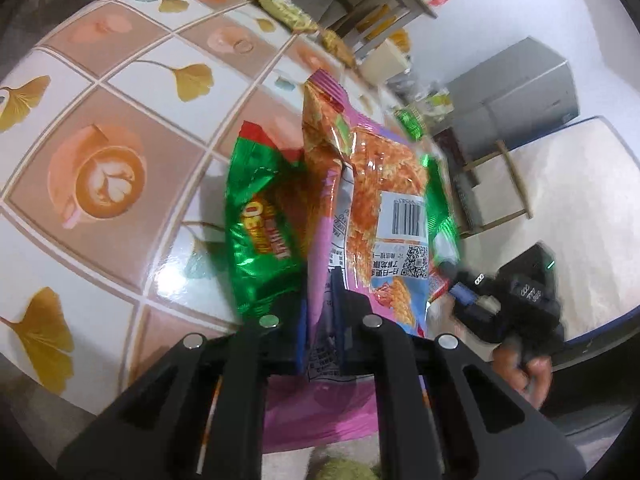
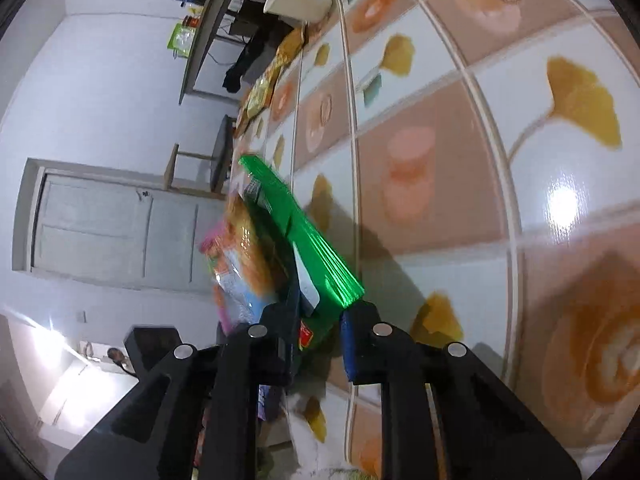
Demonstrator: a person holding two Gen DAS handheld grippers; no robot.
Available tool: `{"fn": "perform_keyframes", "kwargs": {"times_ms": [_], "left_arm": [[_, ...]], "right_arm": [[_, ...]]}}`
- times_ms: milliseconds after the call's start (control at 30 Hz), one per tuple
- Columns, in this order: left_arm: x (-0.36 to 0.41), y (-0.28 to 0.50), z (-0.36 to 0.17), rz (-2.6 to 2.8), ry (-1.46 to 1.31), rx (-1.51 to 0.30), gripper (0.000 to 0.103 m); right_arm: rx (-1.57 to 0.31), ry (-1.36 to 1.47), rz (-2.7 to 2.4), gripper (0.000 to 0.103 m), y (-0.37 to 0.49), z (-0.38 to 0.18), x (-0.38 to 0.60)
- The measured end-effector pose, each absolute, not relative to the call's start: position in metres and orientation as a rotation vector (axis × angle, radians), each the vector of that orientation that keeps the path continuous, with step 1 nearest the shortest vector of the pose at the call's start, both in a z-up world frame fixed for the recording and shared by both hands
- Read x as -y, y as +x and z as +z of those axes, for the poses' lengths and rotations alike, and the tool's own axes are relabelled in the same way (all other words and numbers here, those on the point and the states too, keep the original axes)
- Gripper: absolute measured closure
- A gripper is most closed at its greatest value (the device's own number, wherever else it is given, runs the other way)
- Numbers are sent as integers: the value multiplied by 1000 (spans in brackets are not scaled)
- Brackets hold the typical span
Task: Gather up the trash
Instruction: 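Lift the pink bag with the left gripper while the right lifts the green bag, then carry both snack bags over the blue wastebasket and release them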
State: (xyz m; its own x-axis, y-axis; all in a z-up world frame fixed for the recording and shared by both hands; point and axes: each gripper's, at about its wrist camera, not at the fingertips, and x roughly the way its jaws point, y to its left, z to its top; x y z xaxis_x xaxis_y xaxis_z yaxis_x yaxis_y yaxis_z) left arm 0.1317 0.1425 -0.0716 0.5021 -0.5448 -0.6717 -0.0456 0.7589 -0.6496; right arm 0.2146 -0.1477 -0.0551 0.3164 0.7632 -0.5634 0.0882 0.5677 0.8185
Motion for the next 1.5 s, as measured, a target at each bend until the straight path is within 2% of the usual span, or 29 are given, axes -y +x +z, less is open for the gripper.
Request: {"fn": "perform_keyframes", "kwargs": {"times_ms": [67,200,433,467,500,567,600,867,1167,1500], "left_arm": [[-139,131,-77,-324,-670,-1022,94],[-138,128,-79,-316,-680,-1019,95],[-136,124,-80,-303,-685,-1010,95],[-136,124,-80,-302,-684,-1008,95],[-135,123,-80,-301,-679,-1005,95],[-135,122,-78,-297,-669,-1001,95],[-134,121,-75,-296,-663,-994,95],[-131,107,-22,-317,-595,-875,95],[-106,98,42,-374,-508,-756,95],[24,123,57,-609,-360,-806,95]], "right_arm": [[-1173,901,517,83,222,-55,147],[-1194,910,491,65,220,-62,137],[-1208,892,483,63,201,-73,119],[-1205,888,479,65,200,-73,117],[-1196,877,474,75,200,-72,115],[-1194,865,472,88,200,-71,113],[-1189,865,470,89,199,-70,113],[-1062,758,407,93,190,-34,137],[-845,819,293,96,134,7,239],[-603,981,-24,96,-2,16,396]]}}
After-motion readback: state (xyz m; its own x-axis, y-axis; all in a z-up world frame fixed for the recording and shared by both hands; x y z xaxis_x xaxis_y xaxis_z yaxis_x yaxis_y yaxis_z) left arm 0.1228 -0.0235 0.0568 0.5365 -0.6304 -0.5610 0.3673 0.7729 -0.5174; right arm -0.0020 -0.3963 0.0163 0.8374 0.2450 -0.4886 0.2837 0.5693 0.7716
